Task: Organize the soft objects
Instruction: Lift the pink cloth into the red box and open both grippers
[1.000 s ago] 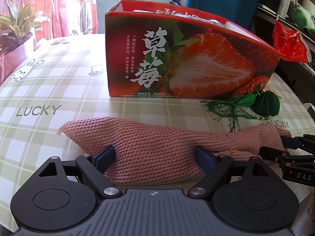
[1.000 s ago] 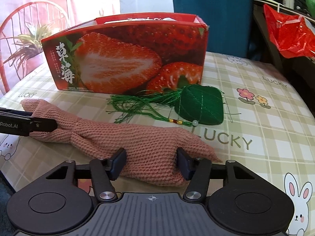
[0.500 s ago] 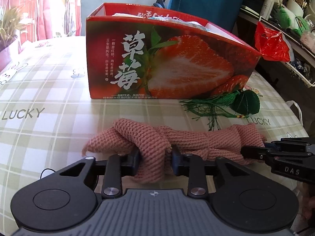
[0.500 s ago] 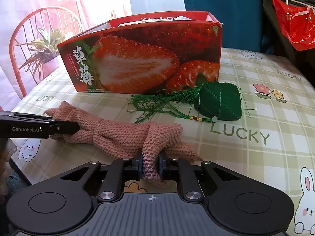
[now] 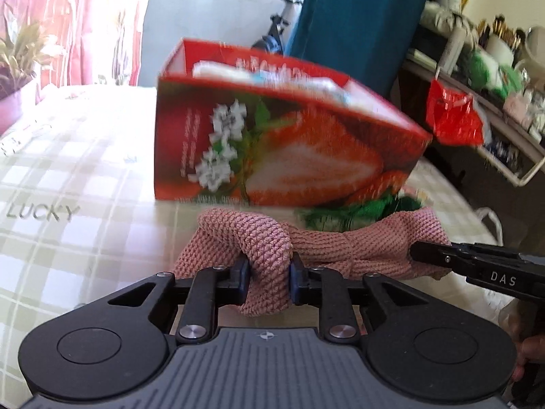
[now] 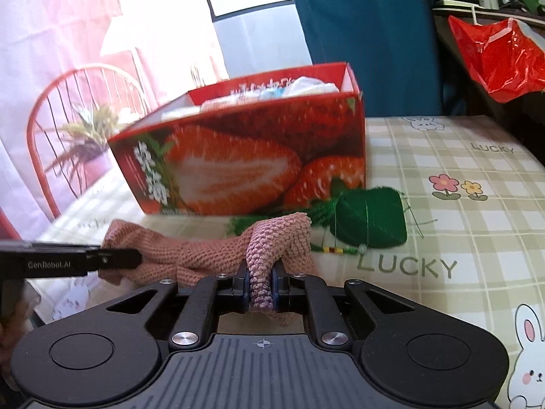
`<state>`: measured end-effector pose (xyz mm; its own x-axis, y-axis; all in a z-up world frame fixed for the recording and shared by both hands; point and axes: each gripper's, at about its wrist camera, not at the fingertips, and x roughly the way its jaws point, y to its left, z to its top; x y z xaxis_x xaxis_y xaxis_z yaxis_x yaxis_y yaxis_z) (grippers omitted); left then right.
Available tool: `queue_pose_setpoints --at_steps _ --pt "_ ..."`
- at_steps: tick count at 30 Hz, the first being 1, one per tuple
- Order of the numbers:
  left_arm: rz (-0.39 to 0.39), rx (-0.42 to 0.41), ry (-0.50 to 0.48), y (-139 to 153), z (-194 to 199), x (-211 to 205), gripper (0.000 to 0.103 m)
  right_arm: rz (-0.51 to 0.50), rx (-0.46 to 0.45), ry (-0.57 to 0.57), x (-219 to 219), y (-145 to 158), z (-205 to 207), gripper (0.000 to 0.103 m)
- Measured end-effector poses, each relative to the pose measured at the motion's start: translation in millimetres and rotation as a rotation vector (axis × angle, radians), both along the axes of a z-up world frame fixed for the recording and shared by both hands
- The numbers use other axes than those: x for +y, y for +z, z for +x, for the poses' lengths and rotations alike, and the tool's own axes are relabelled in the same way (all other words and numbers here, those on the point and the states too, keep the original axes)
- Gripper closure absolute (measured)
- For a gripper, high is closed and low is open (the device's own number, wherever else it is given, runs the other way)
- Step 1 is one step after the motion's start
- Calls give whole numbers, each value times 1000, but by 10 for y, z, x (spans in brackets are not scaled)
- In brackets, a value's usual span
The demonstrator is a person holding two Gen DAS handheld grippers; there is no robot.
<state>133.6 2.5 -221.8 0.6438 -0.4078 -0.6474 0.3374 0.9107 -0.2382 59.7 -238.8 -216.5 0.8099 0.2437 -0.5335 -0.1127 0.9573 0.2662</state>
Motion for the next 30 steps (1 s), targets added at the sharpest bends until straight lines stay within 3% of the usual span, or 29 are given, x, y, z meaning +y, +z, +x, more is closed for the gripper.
queue_pose_setpoints --at_steps 10,15,21,30 --pt "23 -220 -12 901 221 -55 79 -48 -186 58 -12 811 152 93" --pt "14 -260 10 1204 587 -130 79 -78 -243 46 -30 1167 510 93" --pt "68 -266 46 1283 1100 -332 79 -63 -237 -25 -13 1288 1097 93" --pt "72 -184 76 1024 1580 -441 79 -62 -165 -98 -12 1044 1774 93"
